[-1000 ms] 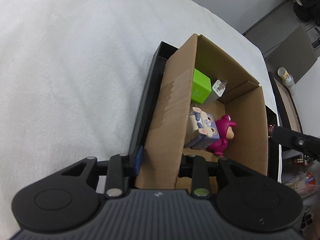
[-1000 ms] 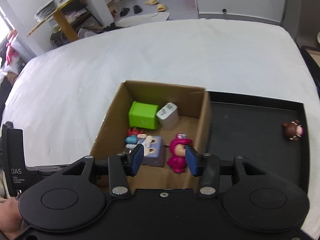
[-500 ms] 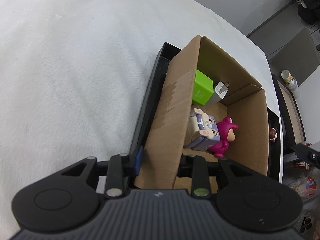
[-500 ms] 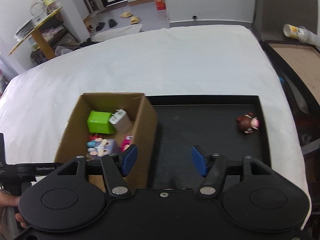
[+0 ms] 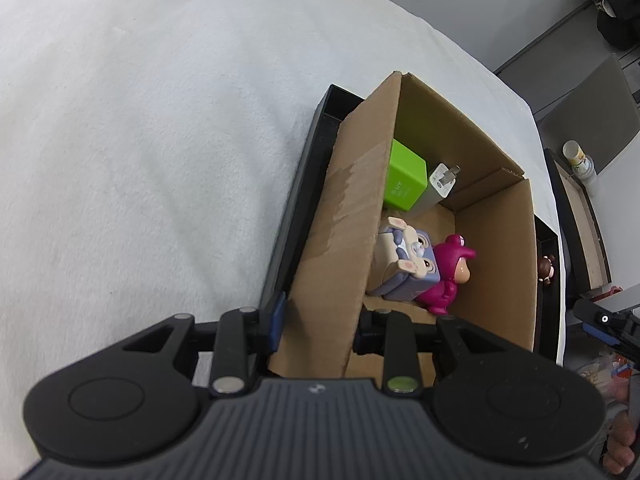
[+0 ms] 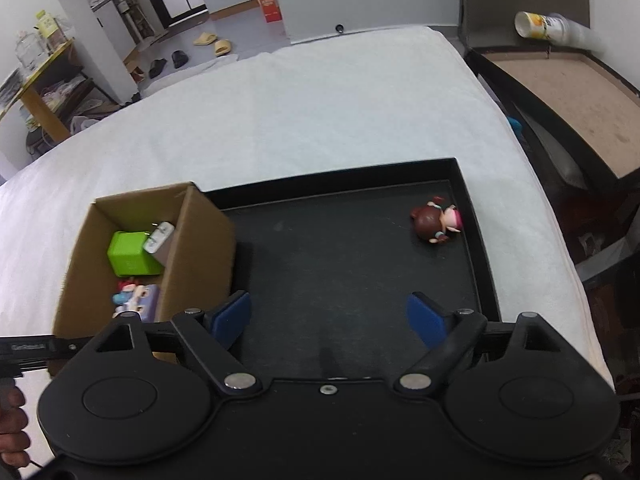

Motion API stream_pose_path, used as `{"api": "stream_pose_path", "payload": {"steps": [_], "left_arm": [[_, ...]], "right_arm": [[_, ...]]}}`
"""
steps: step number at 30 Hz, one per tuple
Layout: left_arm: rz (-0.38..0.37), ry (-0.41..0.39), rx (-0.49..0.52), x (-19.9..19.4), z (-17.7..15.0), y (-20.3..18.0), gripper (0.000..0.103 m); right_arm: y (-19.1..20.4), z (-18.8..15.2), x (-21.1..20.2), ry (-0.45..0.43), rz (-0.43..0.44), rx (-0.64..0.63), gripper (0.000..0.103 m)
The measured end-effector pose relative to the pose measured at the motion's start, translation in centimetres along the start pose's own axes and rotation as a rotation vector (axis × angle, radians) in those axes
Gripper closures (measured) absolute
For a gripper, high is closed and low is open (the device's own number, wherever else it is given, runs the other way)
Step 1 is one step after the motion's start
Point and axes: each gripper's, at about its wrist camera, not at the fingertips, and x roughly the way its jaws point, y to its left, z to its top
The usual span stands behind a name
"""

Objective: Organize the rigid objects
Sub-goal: 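Move the right gripper over the tray toward the brown-haired doll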

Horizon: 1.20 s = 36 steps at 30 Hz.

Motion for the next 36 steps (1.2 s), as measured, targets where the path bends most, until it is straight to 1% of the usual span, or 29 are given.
{"api": "stream_pose_path", "payload": {"steps": [1, 2, 5, 8, 11, 14, 16, 21, 27, 36], "left_arm": [[-0.001, 0.001, -0.001, 0.0, 0.0, 0.1, 0.073], [-0.001, 0.002, -0.001, 0.0, 0.1, 0.0, 0.073], [-0.003, 0.003, 0.004, 0.0, 0.1, 0.0, 0.073], [-0.001, 0.003, 0.006, 0.0, 0.1, -0.1, 0.073], [0.005, 0.002, 0.012, 0.1, 0.0, -0.3, 0.073], [0.002, 0.002, 0.011, 0.1, 0.0, -0.3, 0.073], [-0.001, 0.002, 0.011, 0.1, 0.0, -0.2, 0.073], [0.001, -0.002, 0.021, 0.2, -0.1, -0.3, 0.074], [0.004, -0.004, 0.034, 0.1, -0.1, -0.4, 0.074], [0.008, -0.003, 0.037, 0.1, -0.1, -0.6, 0.074]], "right_arm": [[-0.3, 0.0, 0.2, -0.003, -0.007, 0.003, 0.009], [-0.5, -0.1, 0.4, -0.009, -0.015, 0.006, 0.008], [-1.5, -0.2, 0.8, -0.036, -0.038, 0.026, 0.007], [-2.5, -0.1, 1.3, -0.054, -0.025, 0.05, 0.007], [-3.3, -0.2, 2.0, -0.088, -0.031, 0.032, 0.007], [-4.0, -0.2, 2.9, -0.108, -0.051, 0.013, 0.008], [-4.4, -0.2, 3.4, -0.116, -0.045, 0.01, 0.012], [-4.9, -0.2, 4.3, -0.145, -0.032, -0.007, 0.016], [-5.3, 0.0, 5.8, -0.136, -0.041, -0.036, 0.024], [-5.6, 0.5, 7.6, -0.129, -0.093, -0.066, 0.025]]}}
